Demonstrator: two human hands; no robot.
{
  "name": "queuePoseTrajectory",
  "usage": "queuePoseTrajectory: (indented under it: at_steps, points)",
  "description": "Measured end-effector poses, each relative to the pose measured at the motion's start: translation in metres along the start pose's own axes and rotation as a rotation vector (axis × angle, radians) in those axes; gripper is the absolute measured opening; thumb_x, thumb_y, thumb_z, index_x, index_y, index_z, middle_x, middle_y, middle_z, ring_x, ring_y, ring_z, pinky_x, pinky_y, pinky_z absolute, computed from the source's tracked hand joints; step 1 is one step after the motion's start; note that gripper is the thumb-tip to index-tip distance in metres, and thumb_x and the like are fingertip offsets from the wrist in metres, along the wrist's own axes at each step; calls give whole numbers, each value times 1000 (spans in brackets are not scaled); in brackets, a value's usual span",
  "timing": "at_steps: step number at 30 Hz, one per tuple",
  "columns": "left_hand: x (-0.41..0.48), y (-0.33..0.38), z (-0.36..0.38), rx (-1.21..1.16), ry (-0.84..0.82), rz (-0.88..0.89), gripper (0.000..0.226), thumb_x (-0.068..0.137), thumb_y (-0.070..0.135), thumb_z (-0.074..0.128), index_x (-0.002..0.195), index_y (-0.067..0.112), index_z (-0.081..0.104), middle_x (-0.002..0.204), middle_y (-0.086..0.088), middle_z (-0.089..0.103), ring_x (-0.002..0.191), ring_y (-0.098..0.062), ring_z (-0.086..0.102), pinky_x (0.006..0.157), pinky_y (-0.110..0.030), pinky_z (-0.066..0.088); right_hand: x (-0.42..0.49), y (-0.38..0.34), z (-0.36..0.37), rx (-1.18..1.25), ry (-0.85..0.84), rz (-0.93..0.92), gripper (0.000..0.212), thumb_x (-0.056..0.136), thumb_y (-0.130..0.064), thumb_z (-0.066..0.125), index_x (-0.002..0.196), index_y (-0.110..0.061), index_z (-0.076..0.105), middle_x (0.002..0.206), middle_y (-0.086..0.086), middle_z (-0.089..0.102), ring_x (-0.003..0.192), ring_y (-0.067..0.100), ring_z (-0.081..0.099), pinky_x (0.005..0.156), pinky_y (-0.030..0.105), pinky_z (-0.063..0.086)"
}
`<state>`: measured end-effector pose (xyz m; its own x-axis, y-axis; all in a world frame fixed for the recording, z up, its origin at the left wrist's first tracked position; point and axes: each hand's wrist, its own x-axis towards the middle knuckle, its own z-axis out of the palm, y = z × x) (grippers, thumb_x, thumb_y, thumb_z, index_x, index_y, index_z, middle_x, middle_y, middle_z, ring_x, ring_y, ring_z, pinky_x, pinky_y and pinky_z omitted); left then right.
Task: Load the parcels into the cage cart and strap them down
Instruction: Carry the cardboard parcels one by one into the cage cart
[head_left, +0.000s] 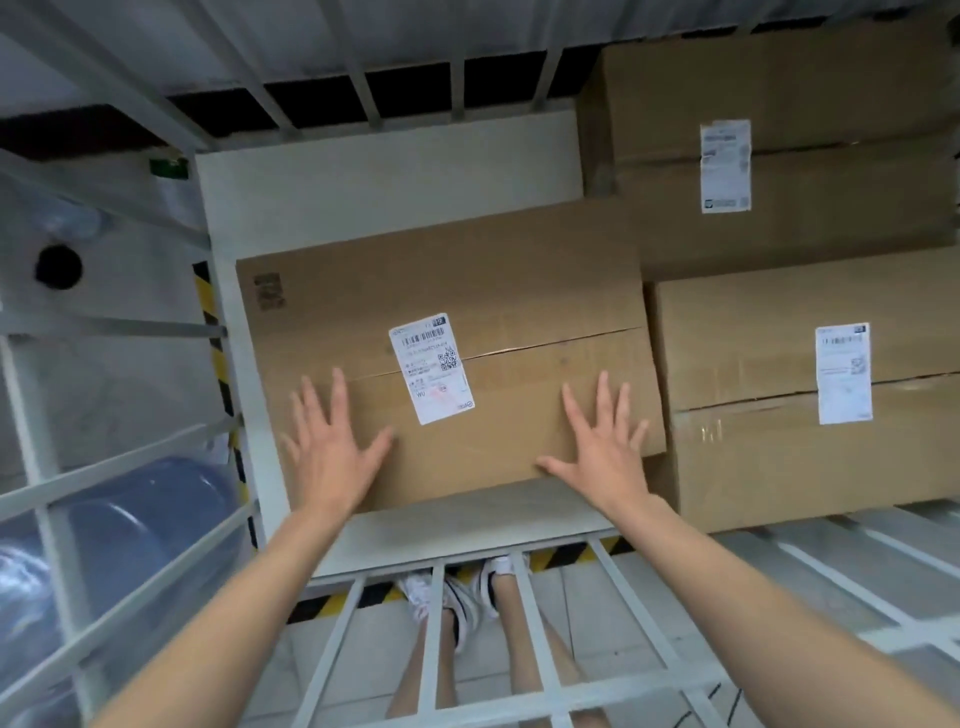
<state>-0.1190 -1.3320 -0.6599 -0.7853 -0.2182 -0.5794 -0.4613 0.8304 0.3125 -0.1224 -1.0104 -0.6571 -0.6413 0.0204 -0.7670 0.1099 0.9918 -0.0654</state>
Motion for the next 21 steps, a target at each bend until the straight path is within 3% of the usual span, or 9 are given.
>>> queuePoseTrajectory:
  at_steps: [3, 5, 13, 18, 21]
  points:
    - [-35, 20, 27, 124, -281, -24, 118, 76, 73, 64, 155, 41, -18, 159, -9, -37, 147, -37, -31, 113, -72, 8, 4, -10, -4, 54, -20, 65, 111, 81, -77, 55, 156, -39, -17, 159, 11, -39, 146, 43, -30, 116, 72, 8]
    - [-31, 29, 32, 201, -323, -56, 120, 77, 72, 65, 155, 40, -20, 156, -14, -41, 144, -42, -34, 111, -77, 13, 15, -13, -17, 63, -43, 62, 112, 82, -72, 60, 157, -38, -16, 158, 11, -40, 145, 43, -31, 115, 73, 10]
    - [80, 61, -26, 234, -239, -35, 126, 70, 55, 83, 156, 43, -9, 161, -13, -33, 147, -41, -29, 107, -80, 14, 82, -52, -87, 155, -28, 92, 113, 84, -51, 73, 158, -40, -12, 159, 8, -40, 144, 42, -35, 113, 76, 1]
    - [162, 92, -60, 172, -182, 14, 130, 68, 45, 89, 159, 37, -4, 160, -21, -31, 148, -46, -22, 117, -67, 18, 145, -64, -164, 210, -31, 55, 109, 86, -40, 73, 158, -41, -8, 159, 5, -40, 145, 41, -34, 111, 77, 3]
    - [174, 92, -65, 213, -195, 2, 130, 67, 46, 89, 159, 36, -3, 161, -19, -30, 149, -48, -17, 115, -69, 20, 151, -67, -169, 202, -22, 46, 106, 86, -39, 71, 158, -40, -6, 160, 5, -38, 146, 40, -33, 112, 77, 2]
